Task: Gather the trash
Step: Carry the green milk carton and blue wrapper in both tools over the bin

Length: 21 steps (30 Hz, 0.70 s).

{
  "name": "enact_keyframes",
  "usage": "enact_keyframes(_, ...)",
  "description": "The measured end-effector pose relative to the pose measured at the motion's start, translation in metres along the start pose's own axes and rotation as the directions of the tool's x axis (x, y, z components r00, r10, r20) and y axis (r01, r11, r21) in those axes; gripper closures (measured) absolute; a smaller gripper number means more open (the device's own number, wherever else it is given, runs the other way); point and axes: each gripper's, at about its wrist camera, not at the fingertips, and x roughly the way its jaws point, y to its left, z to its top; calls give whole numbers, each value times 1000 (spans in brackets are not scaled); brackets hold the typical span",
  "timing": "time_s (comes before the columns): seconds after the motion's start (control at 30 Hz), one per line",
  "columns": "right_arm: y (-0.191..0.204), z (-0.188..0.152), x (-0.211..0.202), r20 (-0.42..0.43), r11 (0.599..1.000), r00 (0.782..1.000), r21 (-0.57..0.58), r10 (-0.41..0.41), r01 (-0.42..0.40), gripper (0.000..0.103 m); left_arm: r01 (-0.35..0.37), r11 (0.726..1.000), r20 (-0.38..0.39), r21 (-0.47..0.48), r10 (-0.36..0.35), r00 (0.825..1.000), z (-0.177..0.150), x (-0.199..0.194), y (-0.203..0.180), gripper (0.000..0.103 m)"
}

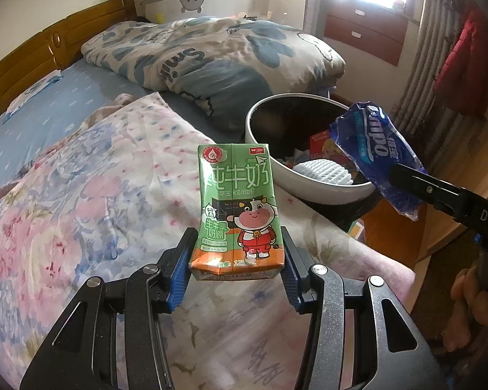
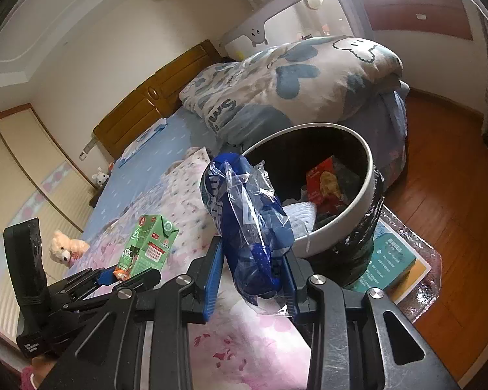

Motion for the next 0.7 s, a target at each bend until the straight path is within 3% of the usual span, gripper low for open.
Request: enact_keyframes(0.7,-10,13,0,-1,1000,1000,11,-22,22,70,11,1000,4,23,-12,1000,21,9,-17,56)
